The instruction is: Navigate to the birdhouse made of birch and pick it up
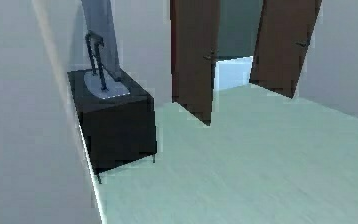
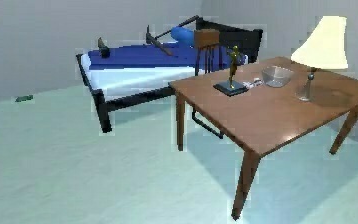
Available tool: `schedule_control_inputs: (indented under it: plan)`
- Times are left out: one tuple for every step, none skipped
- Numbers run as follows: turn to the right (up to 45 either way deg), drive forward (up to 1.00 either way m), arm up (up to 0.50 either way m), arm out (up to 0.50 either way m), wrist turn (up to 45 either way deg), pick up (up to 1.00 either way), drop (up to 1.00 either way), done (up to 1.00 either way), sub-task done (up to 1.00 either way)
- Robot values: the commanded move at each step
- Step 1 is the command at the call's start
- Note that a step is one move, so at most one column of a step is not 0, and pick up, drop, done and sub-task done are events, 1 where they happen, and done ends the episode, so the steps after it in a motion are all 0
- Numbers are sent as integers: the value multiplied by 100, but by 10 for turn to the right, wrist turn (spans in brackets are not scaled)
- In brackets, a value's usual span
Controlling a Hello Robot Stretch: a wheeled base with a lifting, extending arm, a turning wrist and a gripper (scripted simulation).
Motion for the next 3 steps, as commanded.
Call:
schedule_control_inputs:
  plan:
    - [270, 0, 0, 0, 0, 0, 0, 0, 0]
    - [0, 100, 0, 0, 0, 0, 0, 0, 0]
    - [0, 100, 0, 0, 0, 0, 0, 0, 0]
